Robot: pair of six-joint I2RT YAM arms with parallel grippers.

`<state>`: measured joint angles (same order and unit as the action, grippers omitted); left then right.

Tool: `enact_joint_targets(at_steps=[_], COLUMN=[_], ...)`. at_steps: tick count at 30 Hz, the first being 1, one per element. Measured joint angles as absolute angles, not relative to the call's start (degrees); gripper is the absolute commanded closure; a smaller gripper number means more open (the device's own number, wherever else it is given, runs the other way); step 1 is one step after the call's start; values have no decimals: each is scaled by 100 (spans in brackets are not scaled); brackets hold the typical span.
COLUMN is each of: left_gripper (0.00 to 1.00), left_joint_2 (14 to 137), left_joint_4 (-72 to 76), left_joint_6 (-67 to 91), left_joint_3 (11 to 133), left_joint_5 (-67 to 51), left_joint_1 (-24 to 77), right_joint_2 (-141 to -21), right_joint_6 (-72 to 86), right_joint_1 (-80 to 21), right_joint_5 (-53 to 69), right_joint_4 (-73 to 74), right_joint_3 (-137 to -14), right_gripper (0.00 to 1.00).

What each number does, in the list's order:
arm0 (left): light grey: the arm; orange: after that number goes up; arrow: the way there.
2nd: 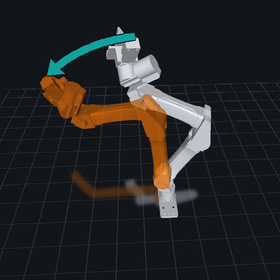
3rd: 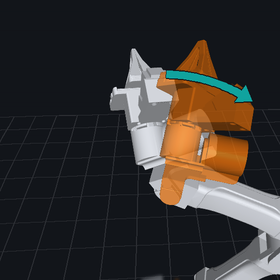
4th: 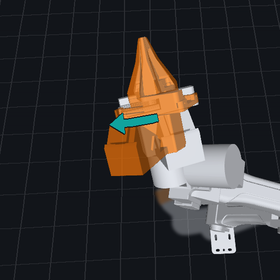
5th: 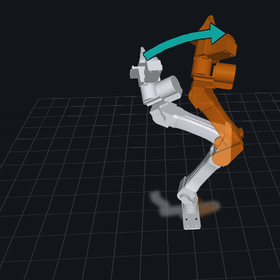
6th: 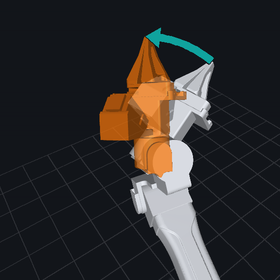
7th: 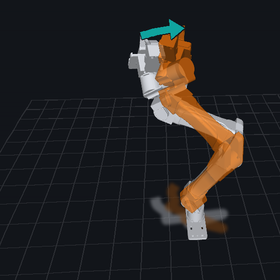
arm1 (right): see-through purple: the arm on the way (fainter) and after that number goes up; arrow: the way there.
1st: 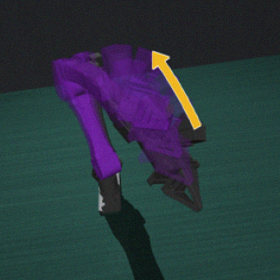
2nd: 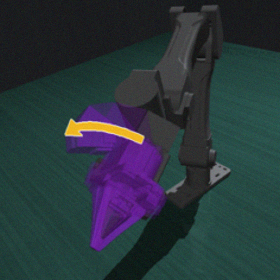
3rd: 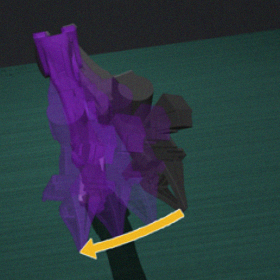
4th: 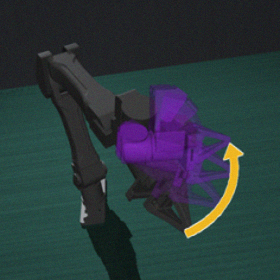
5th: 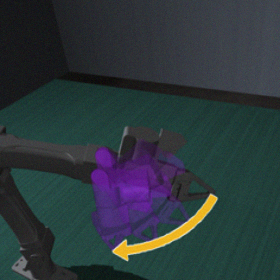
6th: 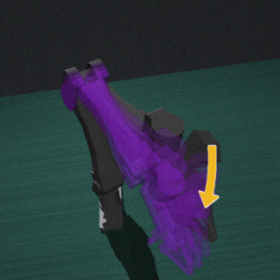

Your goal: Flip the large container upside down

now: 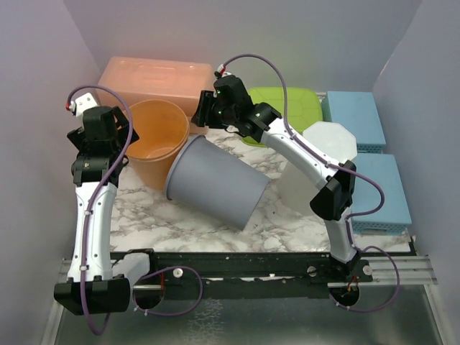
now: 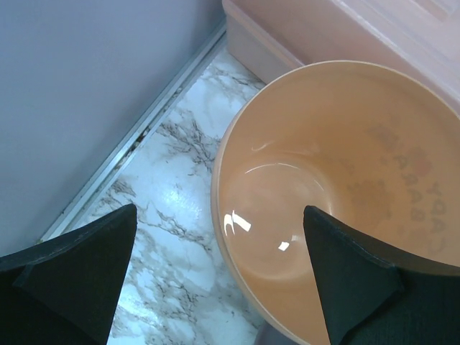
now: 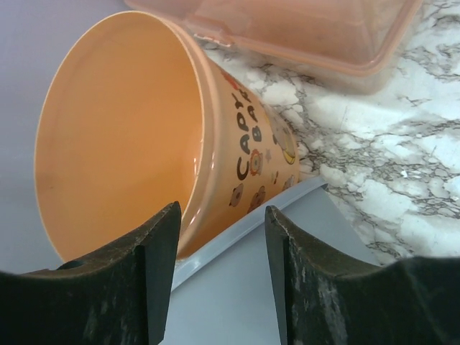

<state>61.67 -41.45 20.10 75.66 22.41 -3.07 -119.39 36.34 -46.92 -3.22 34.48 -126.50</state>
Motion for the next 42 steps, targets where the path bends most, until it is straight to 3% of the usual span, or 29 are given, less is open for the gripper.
enact_joint_targets(at_steps=[12,29,35,42], left_gripper=[5,67,76,83], left_joint_2=[6375,6504,6547,6613], left_joint_4=[-4268,-3693,-3597,-3632], left_joint_6=[2412,2565,2580,2543], left_joint_3=[6790,6536,6532,6737], left_joint_5=[1693,882,1000,1946], left_joint_1=[-998,-1422,-1459,-1581], right_joint_2=[-11642,-11279,-11535,-11942], right_joint_6=[3452,3203,3140,3120], right_joint_1=[-4799,-5332,-5507,-5555], right_joint_5=[204,-268,-1105,-1920], right_joint_4=[3868,4241,4626,4650], right_joint_3=[-12560,-12274,-12785,-13231], right_gripper=[43,40,39,36])
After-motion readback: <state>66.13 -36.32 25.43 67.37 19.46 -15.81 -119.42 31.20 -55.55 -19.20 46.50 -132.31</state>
